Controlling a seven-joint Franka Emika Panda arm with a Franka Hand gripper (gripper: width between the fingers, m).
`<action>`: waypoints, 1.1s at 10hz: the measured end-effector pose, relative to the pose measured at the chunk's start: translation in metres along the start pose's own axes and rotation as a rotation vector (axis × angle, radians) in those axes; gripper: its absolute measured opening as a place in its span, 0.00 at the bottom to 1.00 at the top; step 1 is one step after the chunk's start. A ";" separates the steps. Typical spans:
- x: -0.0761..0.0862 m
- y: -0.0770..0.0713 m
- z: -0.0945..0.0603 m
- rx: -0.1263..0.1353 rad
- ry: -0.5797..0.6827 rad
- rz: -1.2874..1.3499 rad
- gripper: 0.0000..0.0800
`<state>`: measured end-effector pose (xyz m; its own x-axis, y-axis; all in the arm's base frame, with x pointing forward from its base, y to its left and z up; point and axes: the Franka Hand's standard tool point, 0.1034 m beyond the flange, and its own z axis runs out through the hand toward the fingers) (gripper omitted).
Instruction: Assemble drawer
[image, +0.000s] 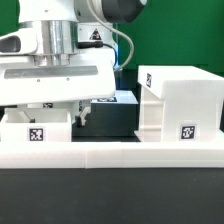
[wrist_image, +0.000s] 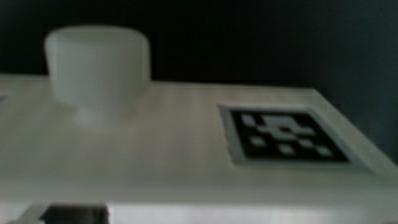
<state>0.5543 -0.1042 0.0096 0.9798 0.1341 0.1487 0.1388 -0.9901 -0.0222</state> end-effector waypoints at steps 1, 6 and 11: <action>0.000 -0.001 0.001 -0.005 0.004 0.000 0.81; 0.001 -0.006 0.005 -0.017 0.015 -0.002 0.30; 0.001 -0.006 0.005 -0.017 0.015 -0.002 0.05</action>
Offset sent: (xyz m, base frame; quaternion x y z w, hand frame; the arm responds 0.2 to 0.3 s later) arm 0.0007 0.0069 -0.0038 -0.0168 0.0030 0.0128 0.9998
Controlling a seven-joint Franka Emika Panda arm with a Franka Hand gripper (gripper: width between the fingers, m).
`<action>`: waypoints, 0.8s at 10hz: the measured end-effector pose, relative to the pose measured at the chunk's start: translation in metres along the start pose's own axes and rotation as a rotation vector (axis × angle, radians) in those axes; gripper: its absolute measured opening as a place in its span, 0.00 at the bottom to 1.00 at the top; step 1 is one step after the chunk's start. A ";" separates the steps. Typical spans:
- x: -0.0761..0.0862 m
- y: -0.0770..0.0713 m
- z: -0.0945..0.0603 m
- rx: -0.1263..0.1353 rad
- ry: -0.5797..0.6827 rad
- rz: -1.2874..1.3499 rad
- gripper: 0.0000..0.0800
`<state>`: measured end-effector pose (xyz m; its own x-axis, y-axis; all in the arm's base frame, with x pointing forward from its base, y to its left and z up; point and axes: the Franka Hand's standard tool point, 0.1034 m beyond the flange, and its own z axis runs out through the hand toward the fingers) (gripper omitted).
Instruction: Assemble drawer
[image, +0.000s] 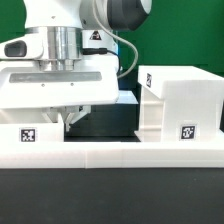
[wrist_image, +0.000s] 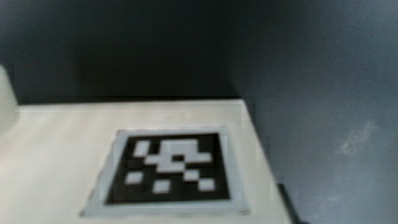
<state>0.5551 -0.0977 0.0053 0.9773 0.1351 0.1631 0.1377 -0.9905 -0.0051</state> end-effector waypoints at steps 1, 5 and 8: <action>0.000 0.000 0.000 0.000 0.000 0.000 0.05; 0.000 0.000 0.000 0.000 0.000 0.000 0.05; -0.007 -0.001 -0.010 0.032 -0.028 -0.085 0.05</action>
Offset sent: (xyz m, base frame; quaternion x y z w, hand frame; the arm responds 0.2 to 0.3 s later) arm 0.0000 0.0000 0.0000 0.0000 0.0000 0.0000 1.0000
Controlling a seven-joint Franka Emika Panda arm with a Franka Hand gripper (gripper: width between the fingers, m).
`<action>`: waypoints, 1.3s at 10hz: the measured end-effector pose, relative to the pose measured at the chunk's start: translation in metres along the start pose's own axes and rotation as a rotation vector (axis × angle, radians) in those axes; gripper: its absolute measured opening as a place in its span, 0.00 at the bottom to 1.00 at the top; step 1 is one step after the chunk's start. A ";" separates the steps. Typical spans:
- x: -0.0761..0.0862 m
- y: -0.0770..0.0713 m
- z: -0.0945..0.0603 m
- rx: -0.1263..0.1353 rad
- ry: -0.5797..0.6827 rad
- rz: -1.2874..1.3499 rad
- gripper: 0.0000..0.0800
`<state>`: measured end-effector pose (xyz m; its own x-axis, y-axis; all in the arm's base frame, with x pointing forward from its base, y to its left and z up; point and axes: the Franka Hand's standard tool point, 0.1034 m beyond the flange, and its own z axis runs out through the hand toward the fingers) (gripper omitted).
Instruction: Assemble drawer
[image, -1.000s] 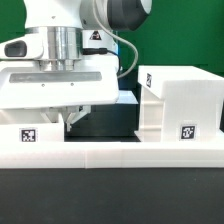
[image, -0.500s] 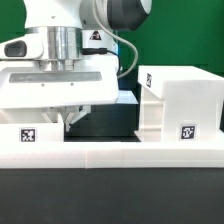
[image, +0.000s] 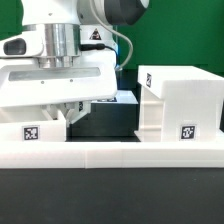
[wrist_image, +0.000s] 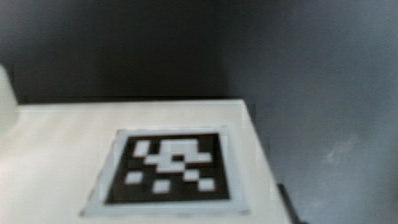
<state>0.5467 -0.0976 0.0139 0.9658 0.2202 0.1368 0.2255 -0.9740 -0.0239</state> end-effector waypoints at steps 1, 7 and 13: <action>-0.001 0.000 0.002 0.001 -0.003 -0.003 0.05; -0.004 -0.023 -0.008 0.002 -0.037 -0.334 0.05; -0.013 -0.025 -0.009 0.010 -0.067 -0.659 0.05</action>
Offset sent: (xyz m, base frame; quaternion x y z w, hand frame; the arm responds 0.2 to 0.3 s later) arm 0.0000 0.0000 0.0000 0.0000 0.0000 -0.1938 0.9810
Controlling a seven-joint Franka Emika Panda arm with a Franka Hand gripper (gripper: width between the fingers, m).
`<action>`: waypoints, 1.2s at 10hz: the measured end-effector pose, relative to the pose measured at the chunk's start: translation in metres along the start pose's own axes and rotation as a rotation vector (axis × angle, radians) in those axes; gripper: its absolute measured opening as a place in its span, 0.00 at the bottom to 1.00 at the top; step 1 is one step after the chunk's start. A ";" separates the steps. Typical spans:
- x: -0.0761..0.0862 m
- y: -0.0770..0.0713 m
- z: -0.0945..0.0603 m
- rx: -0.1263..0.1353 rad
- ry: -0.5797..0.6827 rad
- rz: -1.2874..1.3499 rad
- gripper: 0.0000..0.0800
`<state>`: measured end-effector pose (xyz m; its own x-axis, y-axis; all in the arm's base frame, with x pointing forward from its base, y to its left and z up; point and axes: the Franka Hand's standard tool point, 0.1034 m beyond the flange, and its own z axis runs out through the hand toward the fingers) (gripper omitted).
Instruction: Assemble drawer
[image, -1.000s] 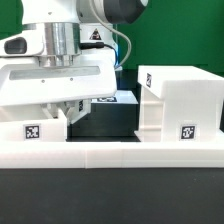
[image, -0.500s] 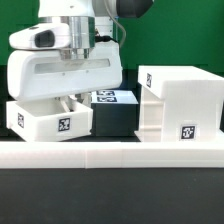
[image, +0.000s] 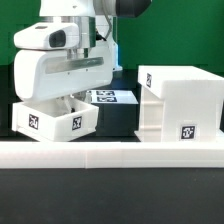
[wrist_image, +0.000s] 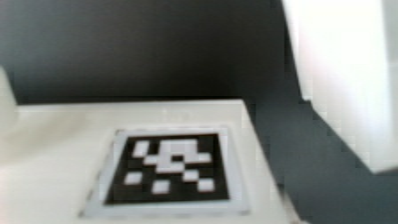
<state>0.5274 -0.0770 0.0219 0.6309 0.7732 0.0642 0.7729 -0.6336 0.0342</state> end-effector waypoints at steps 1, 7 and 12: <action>-0.002 0.001 0.001 -0.002 -0.004 -0.067 0.05; 0.001 -0.005 0.003 0.008 -0.053 -0.467 0.05; -0.009 -0.003 0.007 0.018 -0.058 -0.519 0.05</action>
Offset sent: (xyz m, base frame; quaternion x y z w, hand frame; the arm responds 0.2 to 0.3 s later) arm -0.0020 0.0136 -0.0005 0.0133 -0.0152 -0.1963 0.9803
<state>0.5199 -0.0814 0.0140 0.1667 0.9859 -0.0121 0.9856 -0.1663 0.0302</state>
